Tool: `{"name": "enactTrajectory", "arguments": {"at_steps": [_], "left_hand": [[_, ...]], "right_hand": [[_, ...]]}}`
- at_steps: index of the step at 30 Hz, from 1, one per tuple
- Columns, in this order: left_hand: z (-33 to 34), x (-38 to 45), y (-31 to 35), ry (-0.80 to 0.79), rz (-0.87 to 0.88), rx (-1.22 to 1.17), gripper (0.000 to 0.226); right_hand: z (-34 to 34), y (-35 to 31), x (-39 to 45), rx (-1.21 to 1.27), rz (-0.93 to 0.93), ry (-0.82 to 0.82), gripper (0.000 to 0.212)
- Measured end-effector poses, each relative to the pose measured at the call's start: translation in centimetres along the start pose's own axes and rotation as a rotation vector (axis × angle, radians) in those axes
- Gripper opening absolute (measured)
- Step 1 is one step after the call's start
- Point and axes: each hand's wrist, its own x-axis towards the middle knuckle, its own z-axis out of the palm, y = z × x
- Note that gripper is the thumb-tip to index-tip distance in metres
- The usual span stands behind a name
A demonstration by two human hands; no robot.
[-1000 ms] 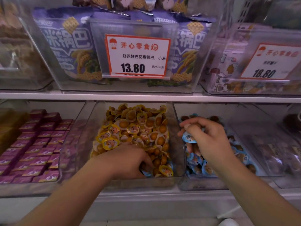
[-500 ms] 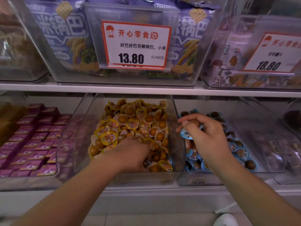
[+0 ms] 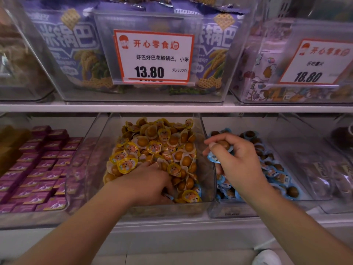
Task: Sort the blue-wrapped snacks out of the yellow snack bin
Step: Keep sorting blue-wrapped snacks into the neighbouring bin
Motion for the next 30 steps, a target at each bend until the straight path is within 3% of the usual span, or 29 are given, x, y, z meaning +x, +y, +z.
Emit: {"name": "enactTrajectory", "arguments": {"at_steps": [5, 9, 13, 15, 18, 20, 24, 27, 30], "left_hand": [[0.4, 0.8, 0.6, 0.087, -0.06, 0.072, 0.026], [0.8, 0.3, -0.6, 0.158, -0.088, -0.069, 0.038], [0.1, -0.4, -1.6, 0.148, -0.122, -0.398, 0.023], [-0.7, -0.9, -1.8, 0.262, -0.132, -0.637, 0.018], [-2.3, -1.2, -0.4, 0.562, -0.11, -0.887, 0.022], [-3.1, -1.0, 1.4, 0.737, -0.092, -0.875, 0.031], [-4.3, -0.1, 4.7, 0.987, -0.088, -0.704, 0.035], [-5.0, 0.7, 6.5, 1.079, 0.018, -0.536, 0.037], [-4.7, 1.5, 7.4, 0.99, 0.136, -0.552, 0.044]], "right_hand": [[0.4, 0.0, 0.0, -0.021, -0.011, 0.016, 0.019], [0.3, 0.0, 0.0, -0.038, -0.014, 0.006, 0.019], [0.1, -0.2, 0.2, -0.053, 0.003, 0.006, 0.018], [-0.1, -0.5, 0.4, -0.023, 0.012, 0.044, 0.016], [-0.2, -1.0, 0.7, 0.077, 0.077, 0.105, 0.014], [0.1, -1.7, 0.7, 0.207, 0.179, 0.122, 0.014], [0.7, -3.6, 0.6, 0.589, 0.479, -0.058, 0.06], [0.8, -4.3, 0.1, 0.806, 0.494, -0.335, 0.049], [0.5, -3.9, -0.2, 0.787, 0.488, -0.294, 0.042]]}}
